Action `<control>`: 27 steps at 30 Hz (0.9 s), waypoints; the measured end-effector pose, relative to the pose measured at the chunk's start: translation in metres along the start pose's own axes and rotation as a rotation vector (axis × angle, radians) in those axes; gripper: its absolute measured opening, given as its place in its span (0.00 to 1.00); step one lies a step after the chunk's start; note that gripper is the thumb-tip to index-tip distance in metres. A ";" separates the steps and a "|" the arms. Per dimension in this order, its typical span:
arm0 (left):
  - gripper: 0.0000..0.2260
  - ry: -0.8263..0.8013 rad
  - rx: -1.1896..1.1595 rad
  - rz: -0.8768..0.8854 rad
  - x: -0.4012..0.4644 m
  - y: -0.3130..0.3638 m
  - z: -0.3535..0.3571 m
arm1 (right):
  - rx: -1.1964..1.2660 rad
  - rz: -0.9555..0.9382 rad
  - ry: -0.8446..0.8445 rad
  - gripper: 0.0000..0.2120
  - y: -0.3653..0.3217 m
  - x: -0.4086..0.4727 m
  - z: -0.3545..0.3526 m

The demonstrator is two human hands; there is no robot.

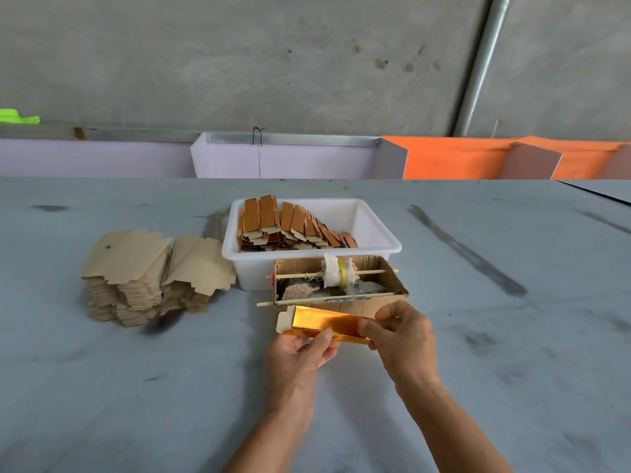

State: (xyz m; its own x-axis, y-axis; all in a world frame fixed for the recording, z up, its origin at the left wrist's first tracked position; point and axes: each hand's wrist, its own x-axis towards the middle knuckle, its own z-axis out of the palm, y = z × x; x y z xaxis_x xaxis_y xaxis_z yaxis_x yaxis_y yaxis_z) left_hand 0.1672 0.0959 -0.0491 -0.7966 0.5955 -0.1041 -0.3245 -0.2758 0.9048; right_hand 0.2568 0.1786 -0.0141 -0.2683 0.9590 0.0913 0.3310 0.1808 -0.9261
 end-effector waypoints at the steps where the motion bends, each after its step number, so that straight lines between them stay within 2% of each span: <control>1: 0.04 -0.001 -0.010 0.002 0.000 0.000 0.000 | -0.010 -0.006 0.000 0.10 0.002 0.001 0.001; 10: 0.05 0.022 -0.047 -0.007 0.001 0.000 0.000 | 0.067 -0.044 -0.042 0.09 0.014 0.001 0.003; 17: 0.05 0.070 -0.056 -0.008 -0.002 0.001 0.001 | 0.332 -0.164 -0.133 0.07 0.011 -0.011 -0.003; 21: 0.04 0.100 -0.100 -0.010 -0.009 0.005 0.005 | 0.519 -0.164 -0.216 0.08 0.011 -0.029 -0.001; 27: 0.04 0.116 -0.101 -0.020 -0.018 0.008 0.006 | 0.580 -0.149 -0.255 0.09 0.014 -0.044 0.010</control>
State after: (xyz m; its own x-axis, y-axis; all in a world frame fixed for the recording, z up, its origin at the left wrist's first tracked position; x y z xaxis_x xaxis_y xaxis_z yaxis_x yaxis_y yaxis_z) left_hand 0.1817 0.0876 -0.0378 -0.8412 0.5119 -0.1741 -0.3858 -0.3427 0.8566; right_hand 0.2646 0.1368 -0.0350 -0.5038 0.8377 0.2106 -0.2497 0.0921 -0.9639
